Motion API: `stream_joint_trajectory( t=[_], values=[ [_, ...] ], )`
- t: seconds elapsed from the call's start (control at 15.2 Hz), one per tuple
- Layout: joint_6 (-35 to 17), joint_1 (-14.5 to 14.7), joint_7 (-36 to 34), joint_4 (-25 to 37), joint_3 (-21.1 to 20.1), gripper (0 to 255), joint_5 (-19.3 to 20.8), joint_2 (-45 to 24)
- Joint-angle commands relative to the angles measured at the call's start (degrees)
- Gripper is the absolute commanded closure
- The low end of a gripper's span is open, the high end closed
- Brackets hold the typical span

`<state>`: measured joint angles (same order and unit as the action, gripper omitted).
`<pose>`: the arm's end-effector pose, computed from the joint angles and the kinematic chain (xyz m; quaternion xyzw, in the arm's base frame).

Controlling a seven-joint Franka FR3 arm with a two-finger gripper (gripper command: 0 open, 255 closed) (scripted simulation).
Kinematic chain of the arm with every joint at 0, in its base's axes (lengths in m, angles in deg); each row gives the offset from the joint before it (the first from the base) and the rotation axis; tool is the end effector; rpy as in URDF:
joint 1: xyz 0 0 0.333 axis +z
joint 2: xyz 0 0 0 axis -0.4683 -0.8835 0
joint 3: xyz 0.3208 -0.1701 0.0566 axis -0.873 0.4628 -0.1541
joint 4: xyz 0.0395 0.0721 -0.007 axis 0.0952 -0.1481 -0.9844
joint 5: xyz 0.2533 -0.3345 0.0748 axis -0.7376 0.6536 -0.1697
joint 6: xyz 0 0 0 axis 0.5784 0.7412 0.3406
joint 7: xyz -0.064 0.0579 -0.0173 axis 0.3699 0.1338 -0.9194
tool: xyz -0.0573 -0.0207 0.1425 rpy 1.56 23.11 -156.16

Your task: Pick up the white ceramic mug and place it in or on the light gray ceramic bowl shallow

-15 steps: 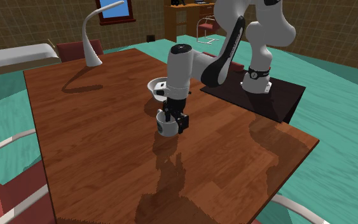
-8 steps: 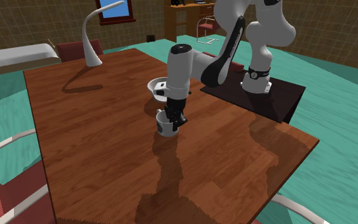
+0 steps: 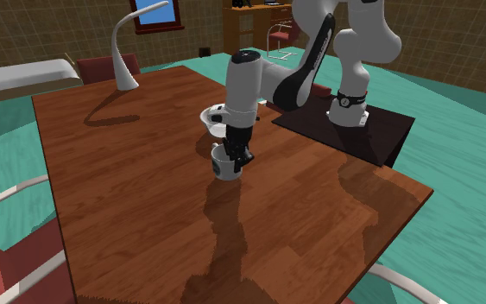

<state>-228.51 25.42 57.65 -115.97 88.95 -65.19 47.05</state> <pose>0.7151 -0.0781 0.1958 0.9951 -0.0892 0.0318 0.0296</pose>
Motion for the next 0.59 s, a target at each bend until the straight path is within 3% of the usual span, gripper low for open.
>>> stream_joint_trajectory(
  t=[0.0, 0.53],
  values=[
    [0.98, 0.11, -0.07, 0.02, 0.01, 255, 0.04, 0.95],
    [5.41, 0.22, 0.09, 0.49, 0.11, 255, 0.14, 4.92]
  ],
)
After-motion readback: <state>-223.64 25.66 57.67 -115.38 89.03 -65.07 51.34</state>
